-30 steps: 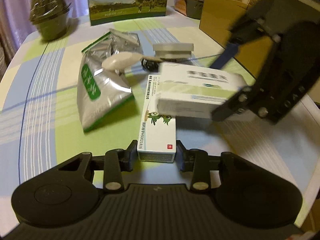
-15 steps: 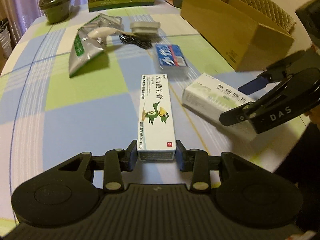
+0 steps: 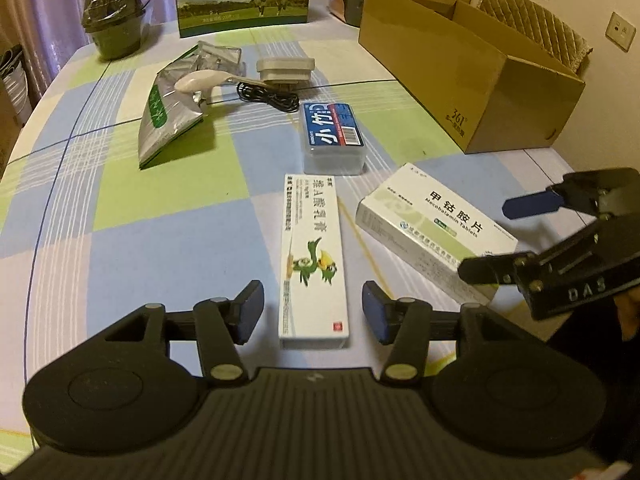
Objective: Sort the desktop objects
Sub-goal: 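Grasp the white vitamin A cream box with the left tool while the right tool grasps the Mecobalamin box, then carry both boxes into the cardboard box and open both tools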
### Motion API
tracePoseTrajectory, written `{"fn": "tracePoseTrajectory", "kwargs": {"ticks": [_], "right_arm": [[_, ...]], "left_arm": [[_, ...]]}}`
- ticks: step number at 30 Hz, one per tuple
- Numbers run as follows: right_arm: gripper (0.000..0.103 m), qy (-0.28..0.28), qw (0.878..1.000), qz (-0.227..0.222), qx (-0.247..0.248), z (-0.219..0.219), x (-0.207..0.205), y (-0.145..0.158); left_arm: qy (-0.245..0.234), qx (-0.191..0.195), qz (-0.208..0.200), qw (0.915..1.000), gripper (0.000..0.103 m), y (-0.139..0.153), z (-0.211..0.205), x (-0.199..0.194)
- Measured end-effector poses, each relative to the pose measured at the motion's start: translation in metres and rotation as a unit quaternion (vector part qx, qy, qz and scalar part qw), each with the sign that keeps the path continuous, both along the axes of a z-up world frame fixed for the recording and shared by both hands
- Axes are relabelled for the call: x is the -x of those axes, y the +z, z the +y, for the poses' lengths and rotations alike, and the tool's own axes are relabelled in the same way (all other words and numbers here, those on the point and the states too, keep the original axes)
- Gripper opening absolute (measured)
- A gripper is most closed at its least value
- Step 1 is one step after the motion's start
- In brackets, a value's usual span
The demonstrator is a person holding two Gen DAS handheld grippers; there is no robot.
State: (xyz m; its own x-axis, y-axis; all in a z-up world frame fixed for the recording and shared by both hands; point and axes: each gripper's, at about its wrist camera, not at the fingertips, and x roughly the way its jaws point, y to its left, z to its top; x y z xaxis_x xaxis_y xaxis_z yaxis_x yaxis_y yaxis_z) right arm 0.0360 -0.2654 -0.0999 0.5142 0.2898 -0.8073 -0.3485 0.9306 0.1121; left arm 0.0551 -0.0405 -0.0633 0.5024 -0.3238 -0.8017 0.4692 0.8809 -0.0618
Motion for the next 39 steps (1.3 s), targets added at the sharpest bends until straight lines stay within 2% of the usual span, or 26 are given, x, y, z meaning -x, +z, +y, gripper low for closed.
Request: {"fn": "tracePoseTrajectory", "kwargs": {"ticks": [7,19,21,23,37,39], "right_arm": [[0.088,0.016,1.000,-0.005,0.020,0.005,0.002,-0.010],[0.088,-0.002,0.999,-0.022,0.028,0.018,-0.006,-0.024],[0.090,0.004,0.999,-0.033,0.039,0.020,-0.004,-0.026],[0.101,0.005,0.999,-0.030,0.037,0.020,-0.004,-0.029],[0.101,0.012,0.998,-0.056,0.025,0.021,-0.006,-0.034],[0.097,0.014,0.998,-0.059,0.024,0.021,-0.006,-0.033]], "left_arm": [[-0.011,-0.017,0.002,0.9998,0.049,-0.007,-0.013,-0.019],[-0.020,-0.031,0.015,0.9992,0.049,-0.018,-0.023,-0.041],[-0.019,-0.030,0.016,0.9992,0.049,-0.019,-0.022,-0.041],[-0.019,-0.029,0.017,0.9993,0.049,-0.019,-0.022,-0.041],[-0.019,-0.030,0.017,0.9992,0.048,-0.022,-0.023,-0.045],[-0.015,-0.029,0.015,0.9994,0.048,-0.021,-0.022,-0.046]]}}
